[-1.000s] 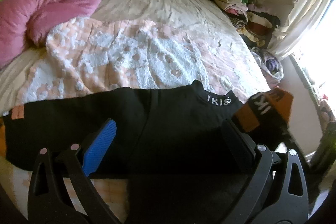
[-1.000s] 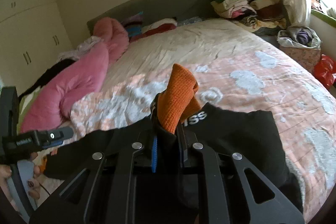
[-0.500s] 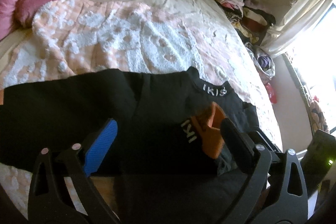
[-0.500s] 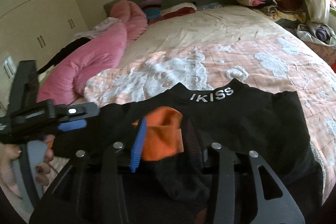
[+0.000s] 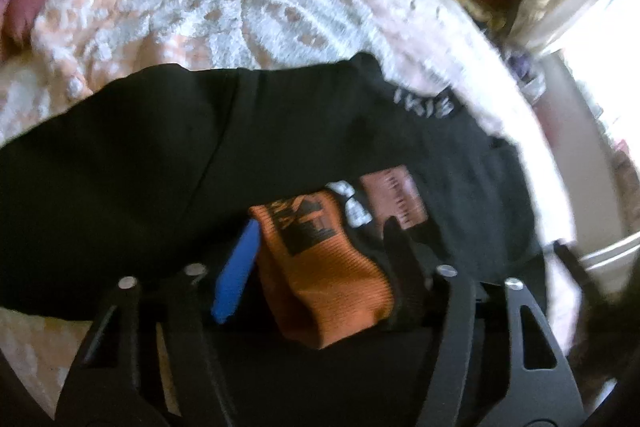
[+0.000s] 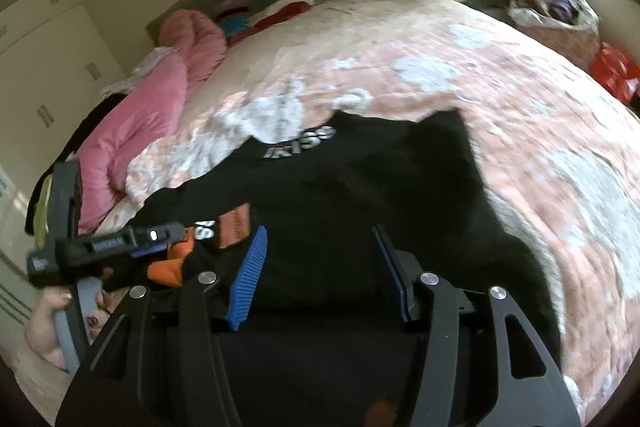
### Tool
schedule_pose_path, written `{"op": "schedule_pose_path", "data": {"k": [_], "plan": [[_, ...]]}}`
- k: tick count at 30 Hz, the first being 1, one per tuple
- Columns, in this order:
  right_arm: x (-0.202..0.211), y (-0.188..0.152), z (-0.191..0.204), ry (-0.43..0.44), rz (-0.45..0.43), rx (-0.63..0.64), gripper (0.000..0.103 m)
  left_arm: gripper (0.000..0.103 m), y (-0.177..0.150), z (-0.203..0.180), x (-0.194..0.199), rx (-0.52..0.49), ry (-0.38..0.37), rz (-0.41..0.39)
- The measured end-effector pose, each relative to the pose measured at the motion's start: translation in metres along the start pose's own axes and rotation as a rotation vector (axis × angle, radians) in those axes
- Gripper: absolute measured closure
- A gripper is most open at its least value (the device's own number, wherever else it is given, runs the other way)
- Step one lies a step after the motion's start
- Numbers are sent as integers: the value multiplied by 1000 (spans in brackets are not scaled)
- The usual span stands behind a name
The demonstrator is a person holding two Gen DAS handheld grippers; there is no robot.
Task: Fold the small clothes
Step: 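Carry the sleeve across the sweatshirt body and release it, then move the left tool to the other orange cuff and grasp it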
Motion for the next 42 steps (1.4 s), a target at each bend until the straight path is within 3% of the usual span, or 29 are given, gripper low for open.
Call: {"op": "schedule_pose_path", "data": {"k": [2, 8, 12, 16, 20, 23, 26, 30, 37, 41, 42], "plan": [[5, -2, -8, -10, -2, -11, 51, 91, -3, -1, -2, -37, 47, -28], [6, 0, -21, -26, 7, -8, 51, 93, -5, -8, 24, -118, 67, -126], [-15, 1, -17, -35, 73, 28, 51, 93, -9, 4, 4, -137, 166, -89], [-39, -5, -13, -38, 153, 46, 51, 88, -10, 10, 19, -133, 180, -132], [-48, -13, -15, -61, 196, 37, 46, 83, -13, 4, 43, -138, 146, -173], [-52, -18, -18, -75, 224, 22, 43, 79, -19, -5, 41, -158, 115, -145], [-51, -19, -17, -89, 236, 32, 43, 76, -28, -7, 18, -182, 156, -90], [-35, -15, -8, -59, 194, 42, 34, 72, -33, 4, 0, -147, 170, -47], [2, -4, 20, -18, 76, 95, 14, 54, -31, 6, 37, -119, 113, -106], [12, 1, 33, 3, 40, 98, 13, 41, -34, 8, 57, -113, 102, -137], [15, 3, 37, 7, 33, 100, 8, 39, -34, 8, 61, -111, 102, -144]]}}
Point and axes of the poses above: each gripper's, at about its wrist camera, not at the fingertips, and x roughly against the way its jaws point, z to its left, y to its top, the point moved 3 cm from there along -x, roughly the way its jaws point, and after that the axes turned 12 degrees about x, right-handed, at the moved point
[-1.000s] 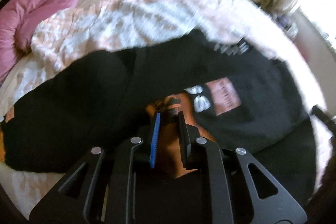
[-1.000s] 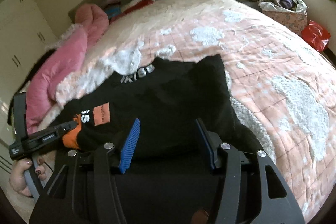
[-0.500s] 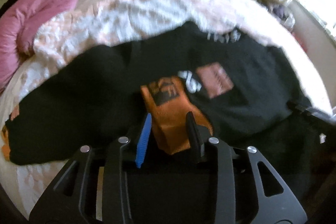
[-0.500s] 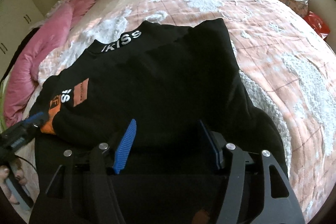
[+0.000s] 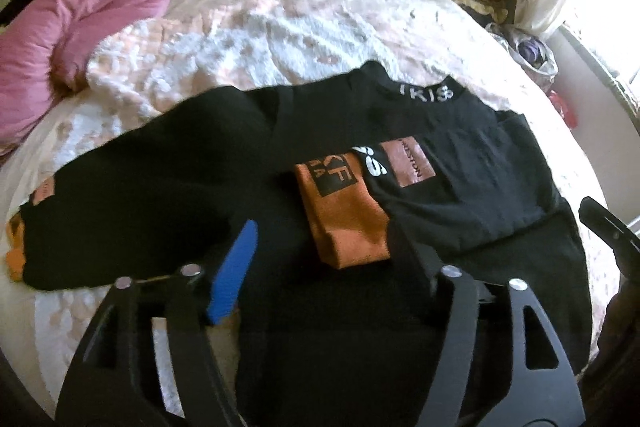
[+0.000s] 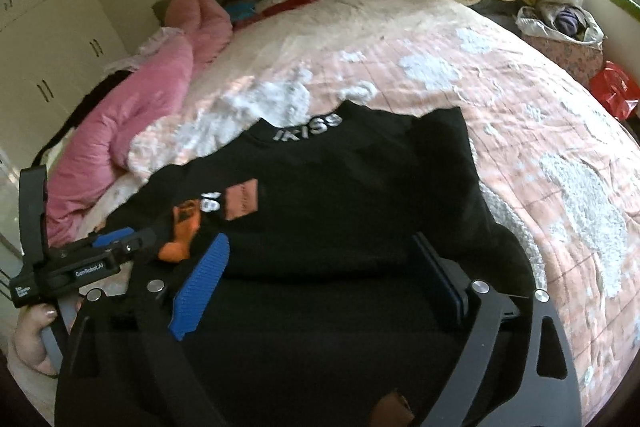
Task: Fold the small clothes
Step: 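Move the left tool to the other orange cuff and grasp it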
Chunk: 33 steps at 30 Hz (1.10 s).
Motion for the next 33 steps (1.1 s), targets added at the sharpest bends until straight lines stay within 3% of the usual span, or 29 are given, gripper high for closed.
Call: {"op": "schedule_pose_path", "data": {"k": [8, 17, 33], "plan": [[13, 13, 29, 24, -35, 40, 5, 14, 10, 21, 49, 39, 19, -97], [25, 30, 75, 72, -74, 106, 5, 13, 19, 72, 85, 128, 79, -159], [20, 49, 143, 101, -89, 215, 5, 9, 14, 160, 106, 309, 159, -197]]}}
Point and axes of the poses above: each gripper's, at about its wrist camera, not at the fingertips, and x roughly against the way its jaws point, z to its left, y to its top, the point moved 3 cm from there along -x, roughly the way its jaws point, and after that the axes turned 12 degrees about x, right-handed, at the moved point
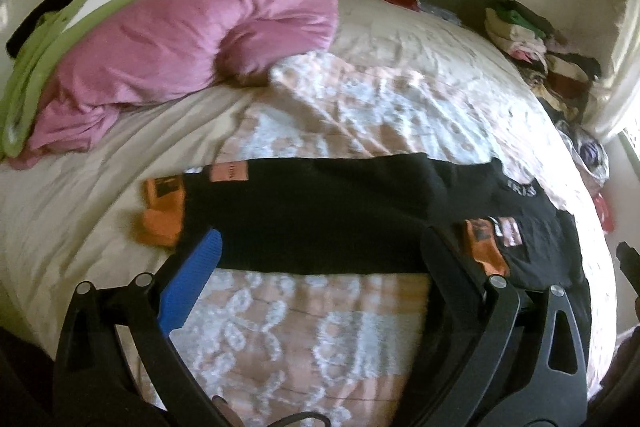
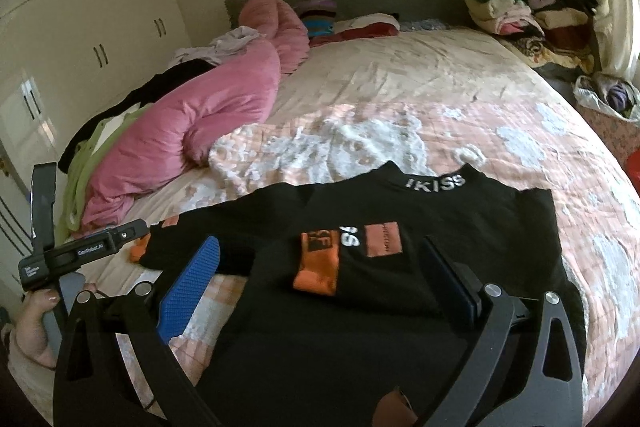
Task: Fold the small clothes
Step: 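Move the left tool to the other orange cuff and grasp it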
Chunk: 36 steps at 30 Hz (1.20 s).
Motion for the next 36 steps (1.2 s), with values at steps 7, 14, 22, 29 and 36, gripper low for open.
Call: {"op": "schedule_pose_path", "data": {"k": [7, 14, 22, 29, 36], "plan": [[-15, 4, 24, 11, 13, 43, 4, 9, 11, 42, -14, 99, 49, 8], [-33, 1, 44, 29, 41, 79, 4, 9, 16, 82, -31, 188, 88, 29], [-53, -9, 60, 55, 78, 95, 4, 9, 17, 120, -52, 283, 107, 65], [-65, -14, 68, 69, 101, 101, 4, 9, 17, 145, -71, 353, 130, 90], [-74, -20, 68, 73, 119, 89, 4, 9, 16, 166, -94, 427, 154, 111]]}}
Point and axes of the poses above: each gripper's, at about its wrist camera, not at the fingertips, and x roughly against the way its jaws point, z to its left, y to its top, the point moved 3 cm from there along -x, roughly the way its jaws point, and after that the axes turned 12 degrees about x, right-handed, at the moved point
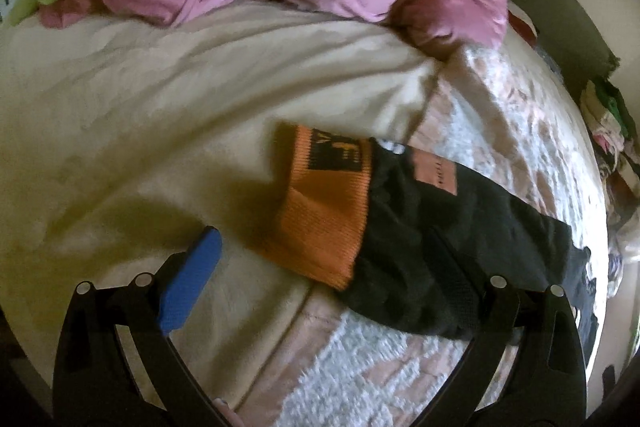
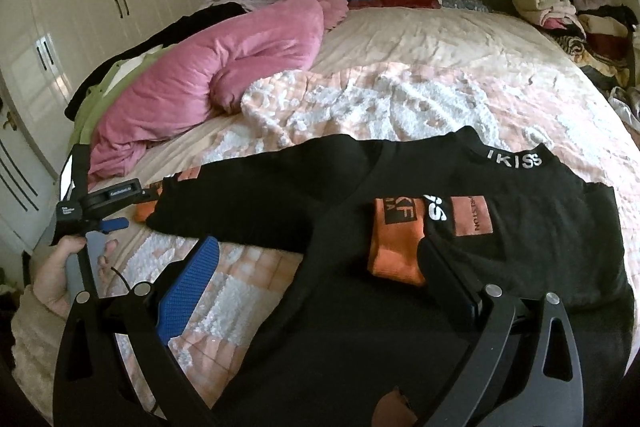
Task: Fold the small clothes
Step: 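Move the left tool to the other orange cuff and grasp it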
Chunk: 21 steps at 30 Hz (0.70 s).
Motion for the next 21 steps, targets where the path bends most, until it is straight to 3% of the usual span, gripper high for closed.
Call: {"op": "schedule_pose_path", "data": {"k": [3, 4, 6, 7, 9, 11, 21], "plan": [[-3, -3, -2, 2, 6, -14, 4, 10, 2, 4, -5, 23, -3, -13], [-4, -5, -4, 3, 8, -20, 4, 14, 3, 4, -6, 27, -5, -23], [-5, -7, -5, 3, 11, -30, 4, 35, 5, 3, -6, 31, -8, -43], [-5, -9, -7, 3, 12, -38, 4, 52, 6, 2, -7, 35, -16, -43], [-5, -11, -9, 6, 13, -52, 4, 65, 7, -2, -8, 39, -46, -33], [-4, -14, -12, 9, 12, -68, 4, 89, 7, -6, -4, 38, -78, -39], [18, -24, -36, -5, -20, -141, 4, 92, 2, -60, 65, -55, -271, -119]]}}
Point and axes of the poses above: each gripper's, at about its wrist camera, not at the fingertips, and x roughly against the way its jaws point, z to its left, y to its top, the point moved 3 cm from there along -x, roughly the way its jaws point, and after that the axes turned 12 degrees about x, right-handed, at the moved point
